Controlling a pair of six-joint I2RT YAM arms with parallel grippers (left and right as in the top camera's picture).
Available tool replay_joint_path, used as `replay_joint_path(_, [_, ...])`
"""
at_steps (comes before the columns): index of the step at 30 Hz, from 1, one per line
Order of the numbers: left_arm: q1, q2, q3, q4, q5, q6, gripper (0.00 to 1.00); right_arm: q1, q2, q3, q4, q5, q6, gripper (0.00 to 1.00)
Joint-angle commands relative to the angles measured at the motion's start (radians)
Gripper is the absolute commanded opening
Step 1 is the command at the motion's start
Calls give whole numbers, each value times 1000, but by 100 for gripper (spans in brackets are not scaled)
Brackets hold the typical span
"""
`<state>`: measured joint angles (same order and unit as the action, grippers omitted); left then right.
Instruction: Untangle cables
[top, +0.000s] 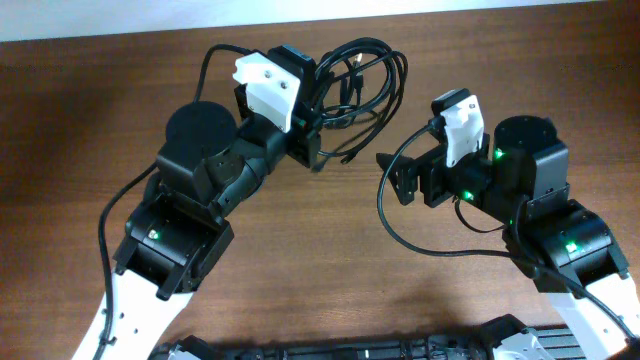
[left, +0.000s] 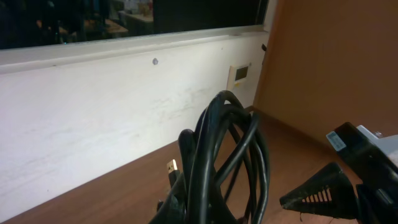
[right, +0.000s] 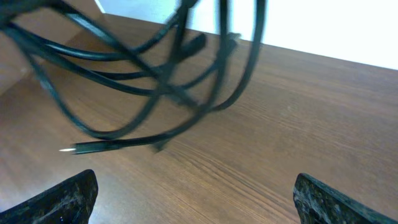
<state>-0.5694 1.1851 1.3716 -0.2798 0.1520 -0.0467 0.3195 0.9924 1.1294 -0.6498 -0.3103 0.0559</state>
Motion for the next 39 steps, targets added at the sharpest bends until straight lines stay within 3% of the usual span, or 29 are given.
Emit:
replay_joint_path(1, [0, -8, 11, 17, -18, -10, 0, 7, 1, 13, 24, -58, -30, 99])
replay_joint_path(5, [0, -8, 11, 17, -2, -20, 0, 7, 1, 13, 55, -64, -2, 99])
replay_joint_path(9, [0, -8, 11, 26, 102, -22, 0, 7, 10, 13, 82, -42, 39, 99])
replay_joint_path(13, [0, -8, 11, 48, 229, -22, 0, 7, 29, 14, 76, 105, 154, 99])
replay_joint_path(21, [1, -33, 11, 47, 233, -21, 0, 6, 75, 13, 22, 292, 217, 99])
replay_joint_path(39, [1, -162, 11, 40, -108, 15, 0, 6, 78, 13, -103, 374, 219, 99])
